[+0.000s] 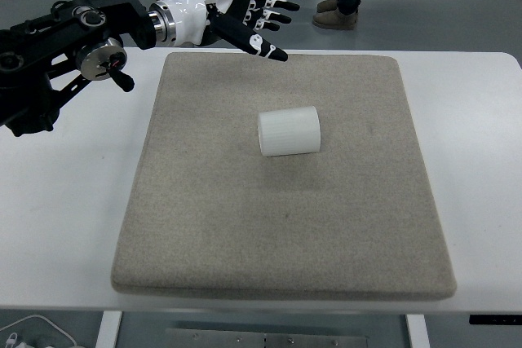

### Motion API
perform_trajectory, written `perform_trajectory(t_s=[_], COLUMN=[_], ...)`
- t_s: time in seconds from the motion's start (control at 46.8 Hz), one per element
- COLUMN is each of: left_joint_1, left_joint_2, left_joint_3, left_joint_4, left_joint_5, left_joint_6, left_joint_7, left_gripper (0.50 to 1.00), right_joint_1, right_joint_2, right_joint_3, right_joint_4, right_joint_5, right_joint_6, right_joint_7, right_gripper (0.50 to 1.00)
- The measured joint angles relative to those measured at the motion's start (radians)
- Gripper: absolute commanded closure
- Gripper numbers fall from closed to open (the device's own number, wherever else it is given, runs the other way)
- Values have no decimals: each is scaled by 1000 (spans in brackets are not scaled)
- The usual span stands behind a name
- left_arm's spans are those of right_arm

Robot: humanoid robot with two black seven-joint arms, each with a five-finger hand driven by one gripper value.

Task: Flip white cup upright
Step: 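Swing the left hand over the pad toward the white cup, then lower the left hand onto the cup and close fingers around it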

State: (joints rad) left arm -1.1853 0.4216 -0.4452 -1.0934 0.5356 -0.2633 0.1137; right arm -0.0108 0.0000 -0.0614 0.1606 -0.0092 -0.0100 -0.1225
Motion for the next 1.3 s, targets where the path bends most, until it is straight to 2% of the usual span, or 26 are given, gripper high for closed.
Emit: perform_trajectory(t_s=[0.257, 0.449, 0.791, 1.305], left_joint_1=[-19, -53, -43, -39], left_joint_2=[-18, -46, -119, -150], left_joint_3=[55, 153, 169, 238], left_joint_4=[-96, -136, -113, -80], left_joint_5=[77, 91, 225, 326], left_joint_6=[71, 144, 211, 234], left_joint_7=[108, 130, 169, 181], left_gripper=[514, 519, 523, 538], right_joint_1=[0, 0, 0, 0], right_joint_2=[0, 0, 0, 0], right_joint_3=[0, 0, 0, 0], right_joint_4=[0, 0, 0, 0], right_joint_5=[0, 0, 0, 0], right_joint_6=[0, 0, 0, 0], right_joint_7=[1, 1, 0, 1], right_gripper=[570, 570, 570, 570])
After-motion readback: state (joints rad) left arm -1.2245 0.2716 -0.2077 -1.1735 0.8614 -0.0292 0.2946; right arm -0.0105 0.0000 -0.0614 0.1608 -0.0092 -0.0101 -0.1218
